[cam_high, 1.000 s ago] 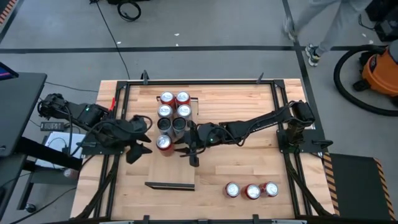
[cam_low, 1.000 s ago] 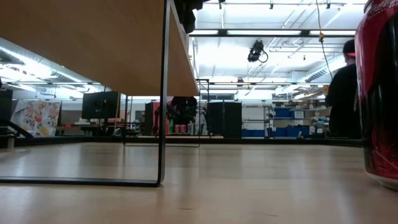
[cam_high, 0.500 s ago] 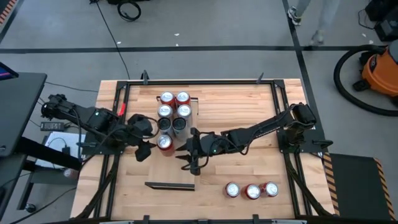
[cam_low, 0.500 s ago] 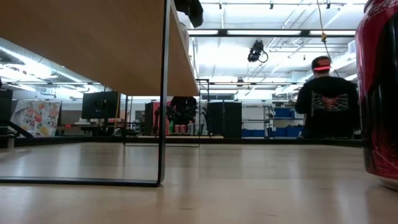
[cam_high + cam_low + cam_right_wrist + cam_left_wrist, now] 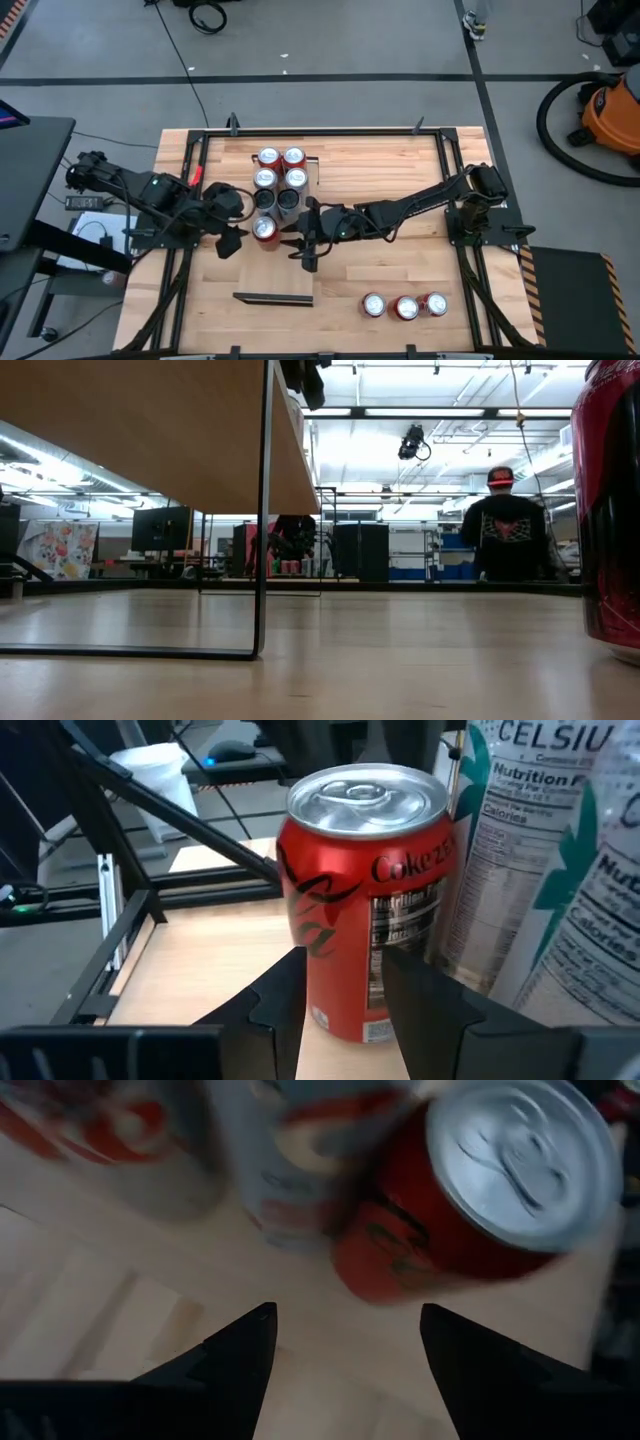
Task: Pick and place cans onto a shelf
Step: Adjust the soda cans
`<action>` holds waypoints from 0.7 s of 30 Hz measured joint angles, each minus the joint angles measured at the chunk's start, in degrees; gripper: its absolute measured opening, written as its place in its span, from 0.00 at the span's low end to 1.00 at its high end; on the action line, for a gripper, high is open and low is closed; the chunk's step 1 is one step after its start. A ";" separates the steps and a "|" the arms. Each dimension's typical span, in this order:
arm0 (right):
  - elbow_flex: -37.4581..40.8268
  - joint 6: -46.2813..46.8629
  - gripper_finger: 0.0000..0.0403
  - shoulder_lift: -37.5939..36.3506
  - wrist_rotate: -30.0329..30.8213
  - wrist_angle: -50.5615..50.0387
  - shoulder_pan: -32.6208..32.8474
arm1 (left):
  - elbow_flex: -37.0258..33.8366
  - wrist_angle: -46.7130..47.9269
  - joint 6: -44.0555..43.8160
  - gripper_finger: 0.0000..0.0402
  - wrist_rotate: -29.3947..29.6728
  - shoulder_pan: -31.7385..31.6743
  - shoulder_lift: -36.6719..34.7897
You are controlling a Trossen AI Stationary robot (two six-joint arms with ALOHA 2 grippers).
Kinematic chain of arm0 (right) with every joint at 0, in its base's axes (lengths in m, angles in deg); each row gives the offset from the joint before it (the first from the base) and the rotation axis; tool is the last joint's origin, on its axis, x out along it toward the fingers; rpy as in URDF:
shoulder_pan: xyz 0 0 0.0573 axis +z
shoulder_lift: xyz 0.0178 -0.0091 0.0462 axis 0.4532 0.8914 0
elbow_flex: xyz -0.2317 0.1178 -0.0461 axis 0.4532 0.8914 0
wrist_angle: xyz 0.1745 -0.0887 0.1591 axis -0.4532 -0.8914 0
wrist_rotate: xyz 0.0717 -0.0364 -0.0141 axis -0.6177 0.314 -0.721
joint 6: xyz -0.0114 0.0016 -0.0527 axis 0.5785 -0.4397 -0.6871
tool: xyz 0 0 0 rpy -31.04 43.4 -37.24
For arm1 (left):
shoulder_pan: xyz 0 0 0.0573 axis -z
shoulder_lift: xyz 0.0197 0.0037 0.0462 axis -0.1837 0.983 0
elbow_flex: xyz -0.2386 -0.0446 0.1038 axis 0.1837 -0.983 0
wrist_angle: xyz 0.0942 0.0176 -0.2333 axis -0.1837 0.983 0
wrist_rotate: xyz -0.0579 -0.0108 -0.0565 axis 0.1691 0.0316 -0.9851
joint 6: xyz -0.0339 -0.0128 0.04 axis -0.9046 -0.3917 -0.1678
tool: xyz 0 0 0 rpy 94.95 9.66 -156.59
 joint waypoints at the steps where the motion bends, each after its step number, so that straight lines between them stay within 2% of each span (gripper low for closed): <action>1: 0.01 0.09 0.35 0.00 0.00 0.37 -0.04 | 0.00 -0.09 0.18 0.64 -1.36 0.05 -0.15; 5: 0.00 0.29 0.35 -0.02 0.62 2.59 0.18 | 0.42 -0.87 0.28 0.64 -4.79 0.37 -0.48; 8: 0.00 1.85 0.34 -0.02 3.99 2.22 0.97 | 0.92 -3.20 0.34 0.64 -4.74 0.89 -0.64; 11: 0.00 3.15 0.33 -0.02 4.42 1.55 1.11 | 0.90 -4.06 0.56 0.64 -4.53 1.55 -0.47; 17: 0.00 2.66 0.31 -0.02 4.41 1.46 0.76 | 0.90 -3.15 0.55 0.64 1.55 1.70 -0.45; 21: -0.11 2.80 0.31 1.33 2.17 3.79 0.45 | 0.90 -2.13 0.60 0.64 2.37 1.69 -0.50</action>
